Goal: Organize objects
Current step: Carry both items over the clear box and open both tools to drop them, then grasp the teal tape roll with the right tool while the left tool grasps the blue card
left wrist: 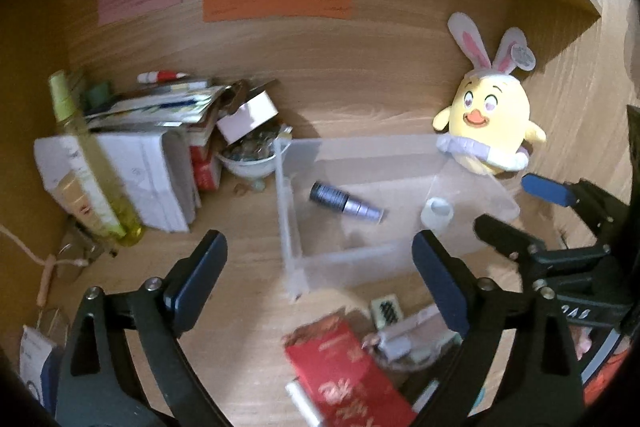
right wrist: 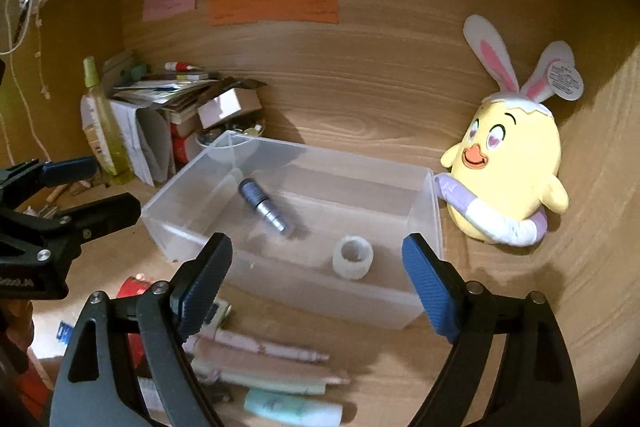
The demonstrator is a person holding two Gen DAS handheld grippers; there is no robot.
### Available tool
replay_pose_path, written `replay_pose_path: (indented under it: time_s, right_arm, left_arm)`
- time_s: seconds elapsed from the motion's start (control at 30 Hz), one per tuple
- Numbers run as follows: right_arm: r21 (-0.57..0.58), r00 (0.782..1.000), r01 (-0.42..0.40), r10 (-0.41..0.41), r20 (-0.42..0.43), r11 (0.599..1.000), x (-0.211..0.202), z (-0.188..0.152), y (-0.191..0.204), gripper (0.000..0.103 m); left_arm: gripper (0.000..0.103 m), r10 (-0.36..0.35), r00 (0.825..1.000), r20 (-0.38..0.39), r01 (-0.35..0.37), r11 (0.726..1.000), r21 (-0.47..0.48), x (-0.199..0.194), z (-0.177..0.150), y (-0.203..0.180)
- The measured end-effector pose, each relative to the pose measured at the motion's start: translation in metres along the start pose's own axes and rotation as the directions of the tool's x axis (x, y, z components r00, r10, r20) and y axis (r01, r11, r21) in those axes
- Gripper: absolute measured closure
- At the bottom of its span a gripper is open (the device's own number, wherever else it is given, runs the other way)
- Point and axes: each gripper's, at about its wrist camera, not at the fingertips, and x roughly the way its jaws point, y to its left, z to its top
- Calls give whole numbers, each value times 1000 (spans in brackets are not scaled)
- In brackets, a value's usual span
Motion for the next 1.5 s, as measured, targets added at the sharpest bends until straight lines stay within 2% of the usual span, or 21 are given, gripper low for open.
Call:
replay_pose_path:
  time_s: [0.27,0.47,0.63,0.8,1.1,1.23,1.37,1.5]
  right_arm:
    - [5,1000,-7,7,7,1000,-29,-27,14,17]
    - [51,997,-67,68,-28,996,-39,-53,26,17]
    - [65,995,-83,87,-56,994,-42,-74,34,17]
    - [90,990,-82,91,-103,993,-40,-93,37,17]
    - [96,980,-65,82,-179,993,-31,-123,45,17]
    - [80,976,-79,94,-197,994,-29,-133,53,17]
    - [53,977,-83,92,-191,995,-27,-135,60,19]
    - [55,976,-93,102,-191,994,-23,-136,61,41]
  left_arm:
    - [7,29,999,-29,-31,998,-48,-25,-37,28]
    - [7,42,996,-76,-47,997,-68,-35,-66,44]
    - [7,54,990,-129,-62,996,-62,-38,-92,49]
    - [7,37,984,-174,-51,995,-80,-39,-116,49]
    - [7,69,967,-245,-98,990,-105,-33,-155,53]
    - [7,93,965,-245,-120,988,-98,-32,-162,52]
    - [7,80,970,-229,-103,991,-89,-31,-164,46]
    - [8,103,972,-209,-118,991,-64,-30,-165,41]
